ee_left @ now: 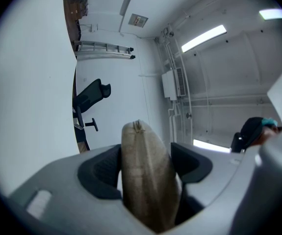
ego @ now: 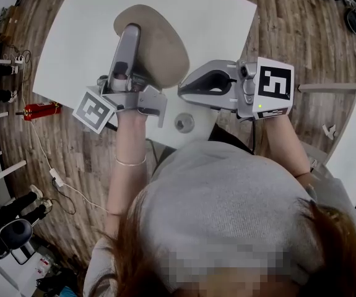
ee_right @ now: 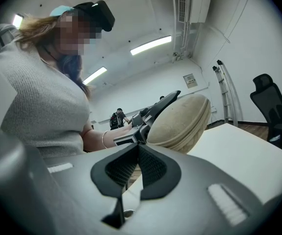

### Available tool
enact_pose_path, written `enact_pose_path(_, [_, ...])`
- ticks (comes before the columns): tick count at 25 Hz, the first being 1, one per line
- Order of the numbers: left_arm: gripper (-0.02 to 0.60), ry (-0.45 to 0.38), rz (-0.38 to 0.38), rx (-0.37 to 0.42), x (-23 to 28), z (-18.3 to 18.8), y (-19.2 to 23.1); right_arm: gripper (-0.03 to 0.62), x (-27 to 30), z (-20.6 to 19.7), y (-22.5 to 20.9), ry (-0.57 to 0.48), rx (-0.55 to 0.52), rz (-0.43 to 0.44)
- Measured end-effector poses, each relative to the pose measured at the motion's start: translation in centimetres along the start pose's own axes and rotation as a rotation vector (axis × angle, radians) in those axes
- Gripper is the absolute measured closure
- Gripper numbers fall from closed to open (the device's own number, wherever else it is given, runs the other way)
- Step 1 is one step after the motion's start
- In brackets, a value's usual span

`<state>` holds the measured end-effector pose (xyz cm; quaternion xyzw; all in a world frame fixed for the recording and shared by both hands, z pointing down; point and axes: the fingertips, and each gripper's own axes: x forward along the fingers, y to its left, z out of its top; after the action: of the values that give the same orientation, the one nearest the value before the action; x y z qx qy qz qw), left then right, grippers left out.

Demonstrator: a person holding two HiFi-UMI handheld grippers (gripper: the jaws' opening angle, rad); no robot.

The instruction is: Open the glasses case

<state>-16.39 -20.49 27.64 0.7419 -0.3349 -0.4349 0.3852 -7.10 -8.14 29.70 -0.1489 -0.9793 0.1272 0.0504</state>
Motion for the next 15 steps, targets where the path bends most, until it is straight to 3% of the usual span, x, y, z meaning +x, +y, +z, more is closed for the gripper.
enact_pose_path(8, [0.268,-0.010,0.033,-0.047,1.1,-0.7,-1.3,0.589,1.0,-0.1,0.3,-0.009,0.015,0.027])
enact_pose_path(15, [0.268,-0.015,0.038,-0.042,1.3,-0.7,-1.5,0.589,1.2,0.2,0.4,-0.010,0.013,0.033])
